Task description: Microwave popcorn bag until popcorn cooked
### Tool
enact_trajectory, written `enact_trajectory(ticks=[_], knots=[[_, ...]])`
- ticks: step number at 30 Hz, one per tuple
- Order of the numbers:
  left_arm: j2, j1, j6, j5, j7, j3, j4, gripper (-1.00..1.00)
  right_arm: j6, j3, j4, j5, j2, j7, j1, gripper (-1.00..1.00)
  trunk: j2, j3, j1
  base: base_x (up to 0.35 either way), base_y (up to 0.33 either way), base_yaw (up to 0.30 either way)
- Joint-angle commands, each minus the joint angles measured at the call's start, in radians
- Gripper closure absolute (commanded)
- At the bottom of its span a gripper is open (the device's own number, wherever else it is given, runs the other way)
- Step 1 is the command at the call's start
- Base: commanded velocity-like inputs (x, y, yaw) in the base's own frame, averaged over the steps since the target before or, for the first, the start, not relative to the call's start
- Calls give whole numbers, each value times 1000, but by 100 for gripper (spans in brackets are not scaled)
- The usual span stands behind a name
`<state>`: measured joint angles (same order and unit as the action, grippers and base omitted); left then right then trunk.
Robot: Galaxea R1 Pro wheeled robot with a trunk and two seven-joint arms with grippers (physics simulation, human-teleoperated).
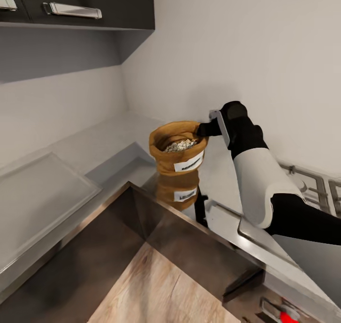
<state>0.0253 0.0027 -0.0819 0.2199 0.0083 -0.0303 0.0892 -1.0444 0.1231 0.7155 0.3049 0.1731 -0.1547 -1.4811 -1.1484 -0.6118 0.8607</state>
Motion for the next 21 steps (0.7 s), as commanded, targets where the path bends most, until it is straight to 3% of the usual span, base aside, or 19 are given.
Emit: enact_trajectory(ticks=[1, 9, 13, 21], knots=[[0, 0, -2, 2, 1, -2, 1, -100, -3, 11, 1, 10, 1, -9, -1, 100, -1, -1, -1, -347, 0, 0], [2, 0, -1, 2, 1, -2, 0, -100, -3, 39, 1, 7, 1, -19, -1, 100, -1, -1, -1, -347, 0, 0], [3, 0, -2, 2, 1, -2, 0, -100, -3, 112, 1, 9, 1, -19, -1, 100, -1, -1, -1, -347, 0, 0], [3, 0, -1, 2, 1, -2, 0, -100, -3, 120, 1, 12, 1, -12, -1, 100, -1, -1, -1, -347, 0, 0]])
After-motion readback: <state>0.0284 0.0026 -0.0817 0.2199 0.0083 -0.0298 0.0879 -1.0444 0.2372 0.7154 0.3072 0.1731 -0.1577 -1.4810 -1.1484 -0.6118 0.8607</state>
